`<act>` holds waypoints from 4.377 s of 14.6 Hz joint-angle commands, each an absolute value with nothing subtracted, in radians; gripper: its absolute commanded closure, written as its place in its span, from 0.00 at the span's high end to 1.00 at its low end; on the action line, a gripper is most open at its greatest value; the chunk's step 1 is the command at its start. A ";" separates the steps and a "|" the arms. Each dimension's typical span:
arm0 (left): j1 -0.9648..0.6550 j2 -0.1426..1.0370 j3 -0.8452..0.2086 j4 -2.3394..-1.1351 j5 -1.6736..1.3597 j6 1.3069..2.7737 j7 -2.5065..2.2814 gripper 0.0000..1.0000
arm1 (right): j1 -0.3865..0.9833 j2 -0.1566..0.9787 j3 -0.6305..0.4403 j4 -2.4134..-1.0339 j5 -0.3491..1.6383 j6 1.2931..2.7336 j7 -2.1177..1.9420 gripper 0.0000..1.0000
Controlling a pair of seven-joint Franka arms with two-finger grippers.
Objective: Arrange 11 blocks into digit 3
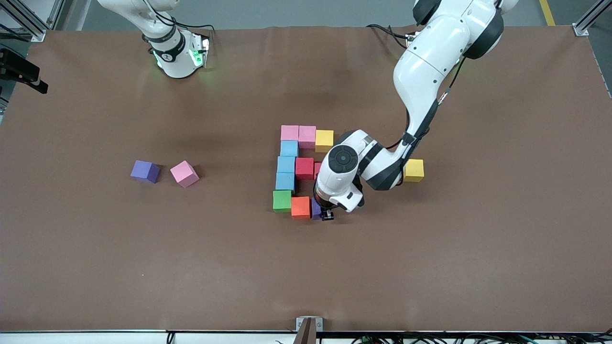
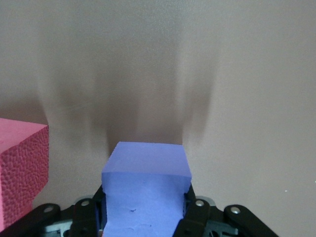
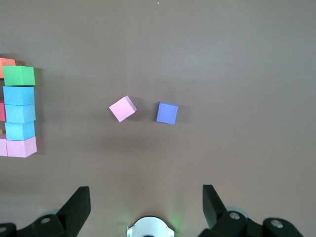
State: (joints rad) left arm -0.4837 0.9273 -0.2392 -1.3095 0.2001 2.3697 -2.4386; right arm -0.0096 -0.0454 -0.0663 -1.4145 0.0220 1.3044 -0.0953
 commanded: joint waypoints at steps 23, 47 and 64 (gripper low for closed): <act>-0.492 0.836 -0.233 -1.376 0.189 2.349 -2.399 1.00 | 0.003 -0.058 -0.061 -1.430 0.017 1.302 -0.117 1.00; 0.017 0.134 -0.244 -1.792 0.141 1.994 -0.411 1.00 | -0.002 -0.061 -0.066 -1.454 0.049 1.304 -0.086 1.00; 0.141 0.041 -0.171 -1.635 0.069 1.795 0.049 1.00 | 0.003 -0.063 -0.061 -1.453 0.031 1.308 -0.071 1.00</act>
